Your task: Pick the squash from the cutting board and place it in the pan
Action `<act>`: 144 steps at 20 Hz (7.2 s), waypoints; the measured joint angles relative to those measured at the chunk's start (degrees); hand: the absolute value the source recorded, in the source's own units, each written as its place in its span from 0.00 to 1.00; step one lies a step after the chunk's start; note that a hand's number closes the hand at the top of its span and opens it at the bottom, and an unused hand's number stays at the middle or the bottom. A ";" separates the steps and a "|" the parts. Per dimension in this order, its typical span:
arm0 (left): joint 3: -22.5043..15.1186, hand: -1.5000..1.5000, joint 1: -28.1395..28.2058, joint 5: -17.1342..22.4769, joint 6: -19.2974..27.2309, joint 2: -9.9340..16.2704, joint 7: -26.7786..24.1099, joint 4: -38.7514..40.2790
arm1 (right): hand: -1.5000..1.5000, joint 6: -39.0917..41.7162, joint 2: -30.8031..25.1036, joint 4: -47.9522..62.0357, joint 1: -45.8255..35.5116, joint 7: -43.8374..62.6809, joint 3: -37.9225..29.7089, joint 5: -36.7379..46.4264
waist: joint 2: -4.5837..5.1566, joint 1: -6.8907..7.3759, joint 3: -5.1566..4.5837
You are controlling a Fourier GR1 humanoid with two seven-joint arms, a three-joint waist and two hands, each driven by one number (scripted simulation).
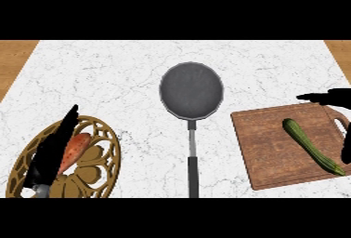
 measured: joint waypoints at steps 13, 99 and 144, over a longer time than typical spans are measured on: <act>2.15 0.50 2.91 -4.39 -2.15 -3.50 1.06 -3.19 | 0.00 0.99 5.23 -2.67 3.11 4.77 -0.84 8.60 | 0.01 0.08 0.01; 11.00 0.50 -0.29 -14.09 -13.88 -13.74 -0.03 -1.02 | 1.00 -59.60 45.47 44.19 -35.27 -15.59 -12.14 35.78 | 1.40 3.73 0.02; 12.57 0.50 1.76 -15.02 -13.95 -14.88 -2.11 -1.29 | 0.00 -50.90 16.12 53.65 -23.70 -42.78 -42.65 1.06 | 1.17 2.45 0.28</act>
